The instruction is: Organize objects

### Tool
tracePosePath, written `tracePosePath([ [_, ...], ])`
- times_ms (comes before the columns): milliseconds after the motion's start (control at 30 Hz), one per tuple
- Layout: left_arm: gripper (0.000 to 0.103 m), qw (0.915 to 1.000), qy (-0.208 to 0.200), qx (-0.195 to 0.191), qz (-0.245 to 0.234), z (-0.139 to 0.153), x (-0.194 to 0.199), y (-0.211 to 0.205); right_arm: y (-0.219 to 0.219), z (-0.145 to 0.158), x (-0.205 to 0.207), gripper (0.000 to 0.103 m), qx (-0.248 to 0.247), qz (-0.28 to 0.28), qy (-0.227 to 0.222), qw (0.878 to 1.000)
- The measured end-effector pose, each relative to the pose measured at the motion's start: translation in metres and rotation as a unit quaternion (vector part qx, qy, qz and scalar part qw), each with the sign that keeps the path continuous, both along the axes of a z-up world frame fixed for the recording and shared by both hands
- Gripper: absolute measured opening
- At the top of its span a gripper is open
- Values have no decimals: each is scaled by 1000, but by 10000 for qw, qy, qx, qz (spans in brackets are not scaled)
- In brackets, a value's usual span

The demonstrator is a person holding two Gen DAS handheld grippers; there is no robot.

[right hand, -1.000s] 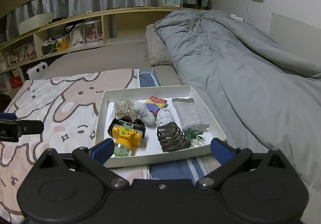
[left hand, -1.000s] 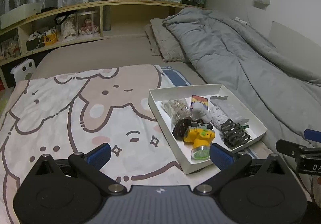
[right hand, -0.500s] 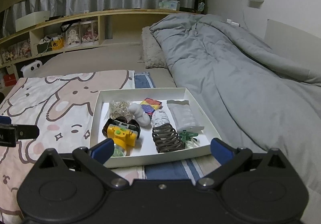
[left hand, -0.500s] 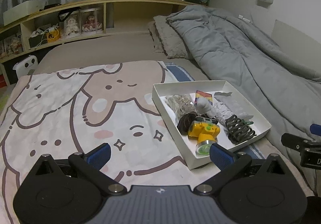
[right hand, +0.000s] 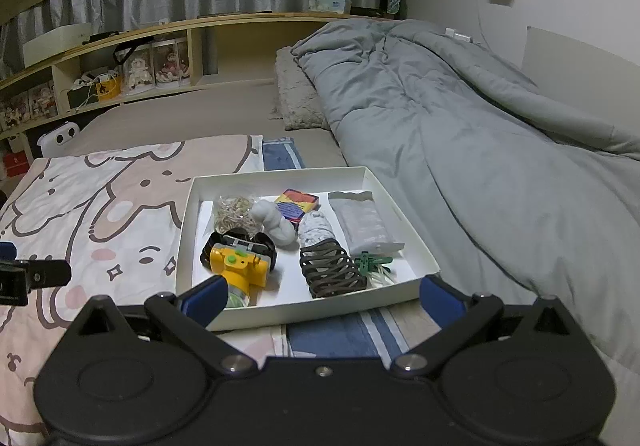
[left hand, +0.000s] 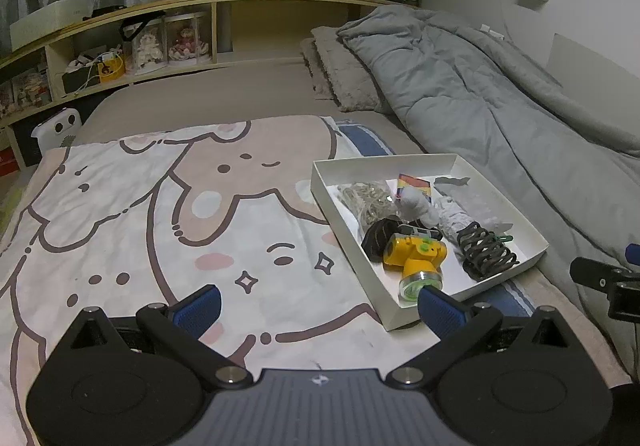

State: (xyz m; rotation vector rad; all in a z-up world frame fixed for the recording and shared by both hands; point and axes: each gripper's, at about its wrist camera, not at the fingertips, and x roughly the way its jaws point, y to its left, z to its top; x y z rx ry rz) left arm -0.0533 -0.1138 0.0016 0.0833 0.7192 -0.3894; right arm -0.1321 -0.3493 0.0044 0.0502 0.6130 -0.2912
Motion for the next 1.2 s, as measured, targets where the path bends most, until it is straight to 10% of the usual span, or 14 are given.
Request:
tracePosePath([
  [1200, 103, 10000, -9, 9, -19, 0, -2, 4, 1, 0, 1, 103, -33, -23, 78, 10000],
])
